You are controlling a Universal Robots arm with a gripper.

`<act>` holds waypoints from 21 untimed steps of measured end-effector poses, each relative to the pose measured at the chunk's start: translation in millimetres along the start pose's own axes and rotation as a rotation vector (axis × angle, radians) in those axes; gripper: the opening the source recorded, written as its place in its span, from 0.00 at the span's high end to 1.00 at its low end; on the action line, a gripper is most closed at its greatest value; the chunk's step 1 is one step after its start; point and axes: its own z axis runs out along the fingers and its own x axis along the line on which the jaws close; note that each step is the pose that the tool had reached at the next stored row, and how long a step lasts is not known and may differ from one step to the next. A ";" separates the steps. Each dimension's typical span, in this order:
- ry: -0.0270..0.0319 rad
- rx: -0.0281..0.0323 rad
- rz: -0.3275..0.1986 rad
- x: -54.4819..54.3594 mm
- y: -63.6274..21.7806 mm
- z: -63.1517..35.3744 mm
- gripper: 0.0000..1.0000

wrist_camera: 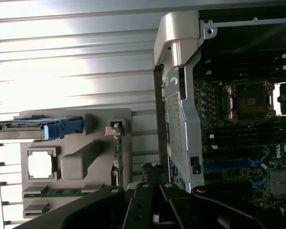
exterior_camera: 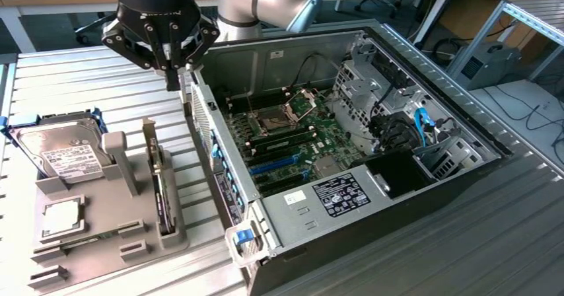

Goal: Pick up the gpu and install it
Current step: 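Reach for the gpu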

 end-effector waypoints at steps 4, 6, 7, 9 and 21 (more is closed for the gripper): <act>-0.0001 0.0003 0.000 3.3 -0.2 -0.1 0.89; -0.0001 0.0004 0.000 5.0 -0.4 -0.1 0.89; -0.0001 0.0006 0.000 6.1 -0.5 -0.1 0.89; -0.0001 0.0007 0.000 7.3 -0.5 -0.2 0.89; -0.0001 0.0018 0.000 14.8 -1.1 -0.4 0.89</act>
